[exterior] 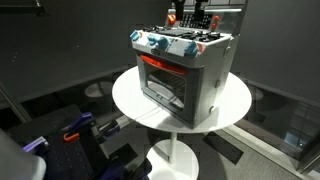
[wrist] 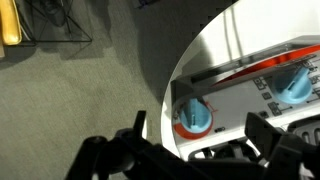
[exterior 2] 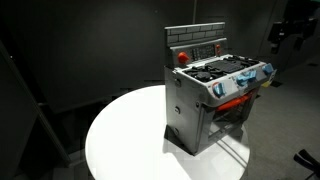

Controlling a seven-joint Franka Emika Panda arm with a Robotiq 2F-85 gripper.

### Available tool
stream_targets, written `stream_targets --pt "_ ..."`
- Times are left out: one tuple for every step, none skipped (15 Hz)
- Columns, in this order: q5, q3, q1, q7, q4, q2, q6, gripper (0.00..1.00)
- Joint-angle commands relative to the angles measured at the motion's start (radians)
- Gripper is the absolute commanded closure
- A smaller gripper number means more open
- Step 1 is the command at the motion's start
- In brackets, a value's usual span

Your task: Press the top right orange button on the stove

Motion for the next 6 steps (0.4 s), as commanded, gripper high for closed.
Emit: stream_targets --pt "-0.011 0.016 -0.029 -0.015 -0.085 -0.086 0.019 0.0" --pt "-0.008 0.016 -0.031 -0.021 -0.087 -0.087 -0.001 0.0" --pt "0.005 0.02 -0.028 -0.006 -0.056 -0.052 0.004 0.0" --pt "0.005 0.021 -0.03 -0.006 -0.063 -0.058 0.004 0.0" --pt "0.005 0.022 -0.03 -0.006 -0.063 -0.057 0.004 0.0" --pt "0.005 0.023 -0.029 -0.006 -0.063 -0.056 0.004 0.0"
